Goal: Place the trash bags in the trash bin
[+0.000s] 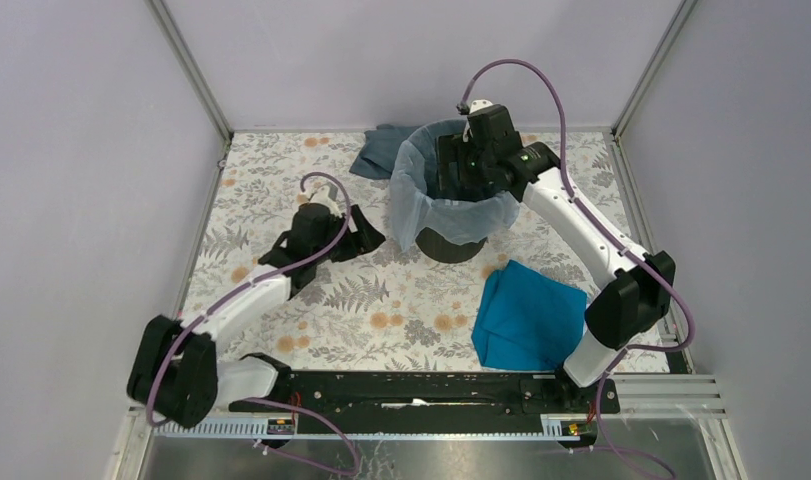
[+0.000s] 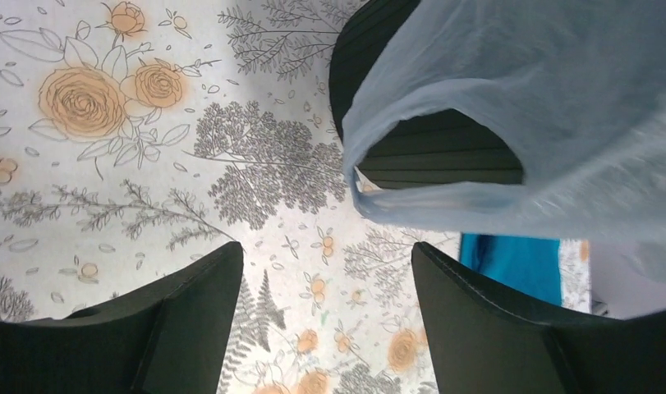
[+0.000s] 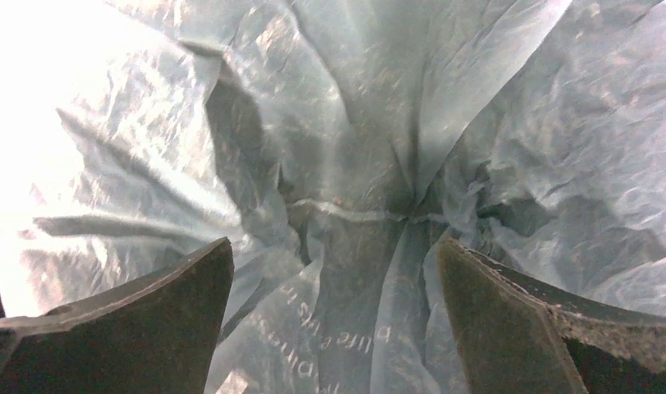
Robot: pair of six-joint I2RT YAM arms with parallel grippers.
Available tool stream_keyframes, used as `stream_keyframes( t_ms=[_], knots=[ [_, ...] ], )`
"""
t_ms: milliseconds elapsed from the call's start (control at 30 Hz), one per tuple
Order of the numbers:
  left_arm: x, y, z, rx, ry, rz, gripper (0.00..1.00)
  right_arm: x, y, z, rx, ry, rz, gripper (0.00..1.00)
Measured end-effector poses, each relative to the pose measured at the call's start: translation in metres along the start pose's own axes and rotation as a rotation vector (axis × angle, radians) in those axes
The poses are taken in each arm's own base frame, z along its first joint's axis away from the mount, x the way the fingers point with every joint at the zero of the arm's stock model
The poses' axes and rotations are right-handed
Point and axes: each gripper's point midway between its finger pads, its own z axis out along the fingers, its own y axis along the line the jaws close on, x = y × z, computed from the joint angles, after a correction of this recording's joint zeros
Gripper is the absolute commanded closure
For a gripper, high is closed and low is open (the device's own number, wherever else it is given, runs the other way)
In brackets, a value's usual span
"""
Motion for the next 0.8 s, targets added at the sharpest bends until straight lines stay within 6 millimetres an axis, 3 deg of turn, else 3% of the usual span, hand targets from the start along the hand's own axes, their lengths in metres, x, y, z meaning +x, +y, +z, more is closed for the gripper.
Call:
stream_keyframes(
  t_ms=[167, 433, 567, 667, 800],
  knots=[
    [-0.016, -0.016, -0.037, 0.054, -0.069, 0.023, 0.07, 0.007, 0.016, -0.017, -0.072, 0.025, -0.028, 0.00],
    [-0.064, -0.050, -0.109, 0.097, -0.244, 0.130, 0.01, 0.000, 0.075, -0.095, -0.197, -0.060, -0.162, 0.00],
    [-0.093, -0.065, -0.143, 0.094, -0.346, 0.180, 0.01, -0.001, 0.091, -0.117, -0.228, -0.092, -0.201, 0.00],
    [-0.111, -0.071, -0.167, 0.073, -0.423, 0.201, 0.01, 0.012, 0.115, -0.125, -0.270, -0.085, -0.248, 0.00],
    [-0.129, -0.064, -0.208, 0.018, -0.567, 0.191, 0.01, 0.053, 0.170, -0.121, -0.368, -0.032, -0.343, 0.00]
  ],
)
